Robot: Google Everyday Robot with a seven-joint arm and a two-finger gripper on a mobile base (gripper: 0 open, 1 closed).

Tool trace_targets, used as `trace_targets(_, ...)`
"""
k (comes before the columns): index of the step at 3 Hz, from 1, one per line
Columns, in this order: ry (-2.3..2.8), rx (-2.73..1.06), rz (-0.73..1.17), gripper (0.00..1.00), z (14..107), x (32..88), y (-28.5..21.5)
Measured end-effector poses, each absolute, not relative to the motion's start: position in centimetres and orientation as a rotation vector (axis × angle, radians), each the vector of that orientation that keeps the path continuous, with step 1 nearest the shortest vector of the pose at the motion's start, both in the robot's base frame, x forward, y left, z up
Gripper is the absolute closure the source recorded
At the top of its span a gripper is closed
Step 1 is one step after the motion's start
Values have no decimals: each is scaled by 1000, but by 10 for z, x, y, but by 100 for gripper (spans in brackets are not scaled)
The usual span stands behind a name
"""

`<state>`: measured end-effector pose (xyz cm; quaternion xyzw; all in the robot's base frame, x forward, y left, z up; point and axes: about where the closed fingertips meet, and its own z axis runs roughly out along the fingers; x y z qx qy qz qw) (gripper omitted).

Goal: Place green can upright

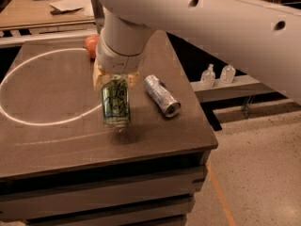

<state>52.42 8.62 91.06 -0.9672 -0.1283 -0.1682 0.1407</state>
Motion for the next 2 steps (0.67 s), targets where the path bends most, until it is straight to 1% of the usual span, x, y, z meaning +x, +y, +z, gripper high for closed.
trace_targets(1,-380,-2840,-482,100,905,525,88)
trace_targets(2,-452,-2964,-491,100,891,530,91)
